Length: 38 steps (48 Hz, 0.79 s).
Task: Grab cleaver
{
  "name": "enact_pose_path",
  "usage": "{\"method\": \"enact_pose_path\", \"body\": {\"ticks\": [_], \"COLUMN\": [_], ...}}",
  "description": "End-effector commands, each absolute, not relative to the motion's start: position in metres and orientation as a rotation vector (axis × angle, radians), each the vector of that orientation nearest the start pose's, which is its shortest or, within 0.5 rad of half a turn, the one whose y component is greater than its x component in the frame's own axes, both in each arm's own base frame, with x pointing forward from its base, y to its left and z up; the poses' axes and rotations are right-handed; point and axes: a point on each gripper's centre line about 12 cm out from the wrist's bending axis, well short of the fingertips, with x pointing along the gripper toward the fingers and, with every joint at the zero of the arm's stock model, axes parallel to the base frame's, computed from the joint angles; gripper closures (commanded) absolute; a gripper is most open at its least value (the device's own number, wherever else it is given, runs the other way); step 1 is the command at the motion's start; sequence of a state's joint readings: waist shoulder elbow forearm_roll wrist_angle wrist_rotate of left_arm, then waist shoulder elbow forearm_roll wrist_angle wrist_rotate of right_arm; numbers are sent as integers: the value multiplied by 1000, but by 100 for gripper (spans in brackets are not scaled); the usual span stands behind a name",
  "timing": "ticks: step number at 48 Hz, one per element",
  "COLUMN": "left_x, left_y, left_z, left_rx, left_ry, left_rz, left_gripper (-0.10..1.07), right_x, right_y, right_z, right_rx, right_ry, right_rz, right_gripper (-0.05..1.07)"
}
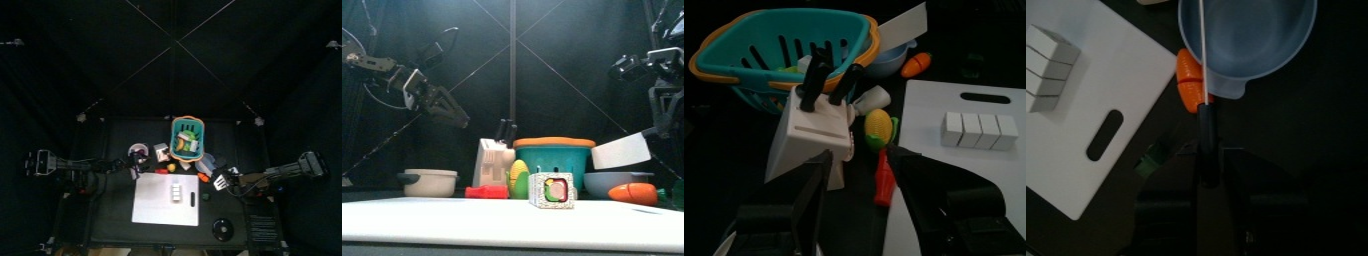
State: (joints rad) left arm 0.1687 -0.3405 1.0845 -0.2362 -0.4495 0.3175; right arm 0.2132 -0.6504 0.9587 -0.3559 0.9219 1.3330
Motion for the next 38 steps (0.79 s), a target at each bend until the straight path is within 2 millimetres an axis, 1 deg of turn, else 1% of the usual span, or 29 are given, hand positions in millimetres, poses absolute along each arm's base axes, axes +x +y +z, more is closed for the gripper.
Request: {"method": "enact_pose_path", "body": {"ticks": [1,8,19,30,38], "left_x": [290,291,291,291,293], "left_y": [59,57,61,58,49], "left_z": [204,205,208,217,217], "left_rx": [97,82,32,78,156], "left_ry": [267,257,234,117,72], "left_rz": [250,252,295,304,253], "left_gripper": [13,13,13,13,13], "right_x": [199,200,207,213,215], "right_y": [15,19,20,20,17], "right_z": [214,216,220,223,226], "right_rx": [690,671,662,624,578], "right_ry": [958,953,910,863,835], "right_rz": [-637,-613,-573,-537,-526], "right_gripper": [52,52,52,52,52]}}
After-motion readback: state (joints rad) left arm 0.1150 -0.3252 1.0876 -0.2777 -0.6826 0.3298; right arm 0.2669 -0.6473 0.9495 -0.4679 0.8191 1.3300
